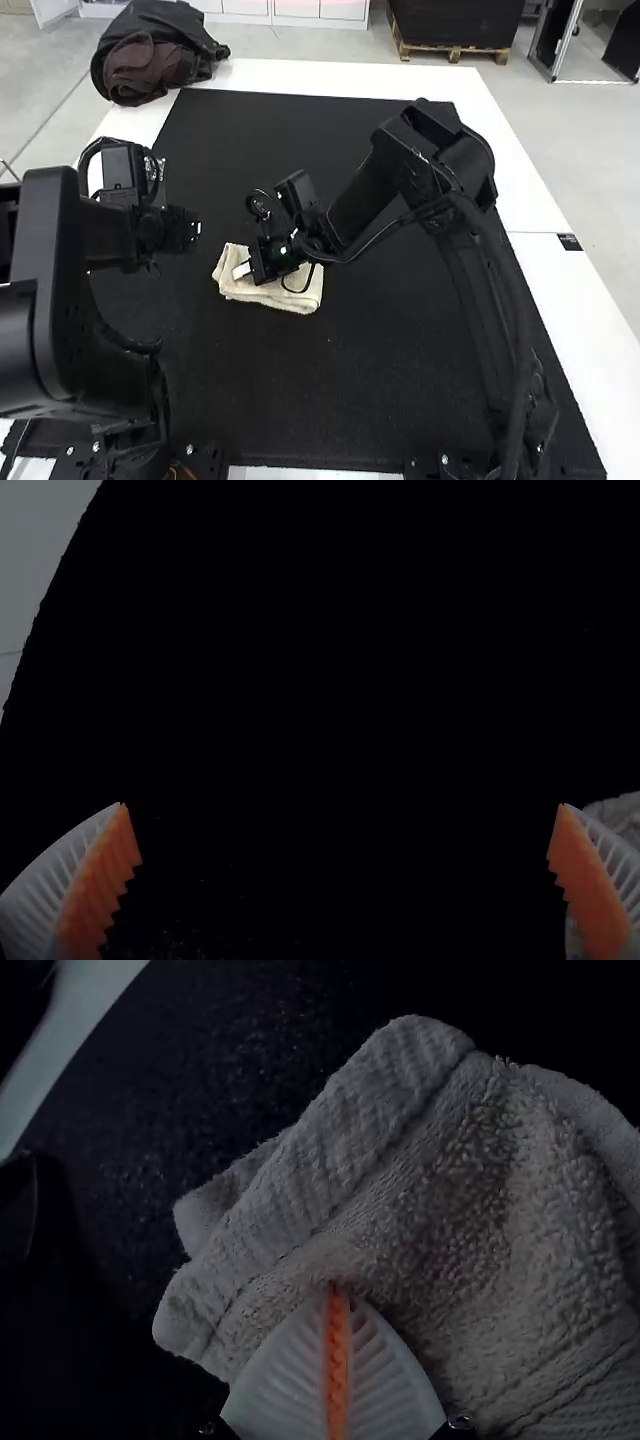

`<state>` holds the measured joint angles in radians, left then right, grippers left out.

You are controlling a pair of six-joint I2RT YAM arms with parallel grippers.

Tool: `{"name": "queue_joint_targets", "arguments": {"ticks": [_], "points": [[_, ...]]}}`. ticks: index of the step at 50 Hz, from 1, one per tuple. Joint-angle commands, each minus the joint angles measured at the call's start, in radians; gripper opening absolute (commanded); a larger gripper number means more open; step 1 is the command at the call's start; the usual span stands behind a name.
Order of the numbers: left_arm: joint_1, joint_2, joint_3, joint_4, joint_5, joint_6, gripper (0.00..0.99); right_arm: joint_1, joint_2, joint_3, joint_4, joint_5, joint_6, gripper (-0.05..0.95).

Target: Fold the towel.

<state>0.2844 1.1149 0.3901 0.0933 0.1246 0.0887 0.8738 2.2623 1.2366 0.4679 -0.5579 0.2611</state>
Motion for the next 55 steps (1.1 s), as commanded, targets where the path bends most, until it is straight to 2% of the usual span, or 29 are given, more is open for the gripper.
{"name": "queue_joint_targets", "arguments": {"ticks": [1,15,27,48,55], "points": [[0.01,-0.013,0.038,0.002,0.014,-0.007,0.957,0.016,0.026,0.023,0.009,-0.004,-0.016,-0.02],[0.01,-0.013,0.035,0.003,0.018,-0.007,0.957,0.016,0.083,0.015,0.041,0.012,-0.048,-0.02],[0.01,-0.021,0.055,-0.014,0.018,-0.007,0.957,0.008,0.031,0.014,0.04,0.01,-0.025,-0.02],[0.004,-0.043,0.171,-0.092,0.021,-0.027,0.959,-0.064,-0.248,0.011,-0.081,0.004,-0.002,-0.02],[-0.017,-0.052,0.227,-0.118,0.027,-0.032,0.959,-0.113,-0.362,-0.002,-0.1,0.009,0.007,-0.02]]}}
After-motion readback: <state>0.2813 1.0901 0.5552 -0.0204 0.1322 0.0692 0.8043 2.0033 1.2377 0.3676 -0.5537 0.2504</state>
